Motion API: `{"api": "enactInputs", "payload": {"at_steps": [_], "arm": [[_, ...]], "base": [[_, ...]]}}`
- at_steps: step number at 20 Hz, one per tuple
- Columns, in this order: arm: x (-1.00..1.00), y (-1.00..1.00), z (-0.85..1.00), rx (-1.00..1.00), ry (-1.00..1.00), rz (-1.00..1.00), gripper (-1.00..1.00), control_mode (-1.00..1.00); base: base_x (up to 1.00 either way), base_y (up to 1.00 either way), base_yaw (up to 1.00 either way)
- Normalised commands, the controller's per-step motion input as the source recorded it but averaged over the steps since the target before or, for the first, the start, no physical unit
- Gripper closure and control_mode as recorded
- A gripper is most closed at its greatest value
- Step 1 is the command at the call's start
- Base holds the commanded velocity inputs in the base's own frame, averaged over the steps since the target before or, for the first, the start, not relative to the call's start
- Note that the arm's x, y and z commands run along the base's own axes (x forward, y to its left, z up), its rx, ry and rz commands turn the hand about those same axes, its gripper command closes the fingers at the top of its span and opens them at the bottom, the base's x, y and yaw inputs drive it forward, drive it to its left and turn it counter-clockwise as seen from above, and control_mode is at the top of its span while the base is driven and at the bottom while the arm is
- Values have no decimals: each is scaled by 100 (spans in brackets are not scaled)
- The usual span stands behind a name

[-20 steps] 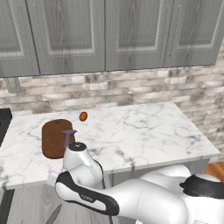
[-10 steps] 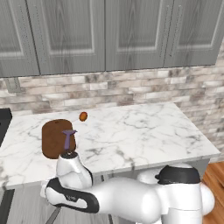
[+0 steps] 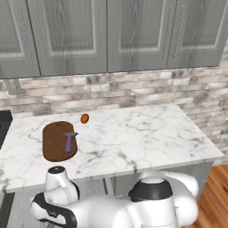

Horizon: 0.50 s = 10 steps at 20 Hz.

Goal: Open the drawer on the left and place the cutting tools on the cutting board.

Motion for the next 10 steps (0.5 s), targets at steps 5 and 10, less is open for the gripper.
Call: {"api": "enactInputs", "payload": {"at_steps": [5, 10], "arm": [[0, 33, -41, -1, 14, 10, -100, -100], [0, 39, -28, -2, 5, 5, -100, -100]], "base": [[0, 0, 0], [0, 0, 0]]}}
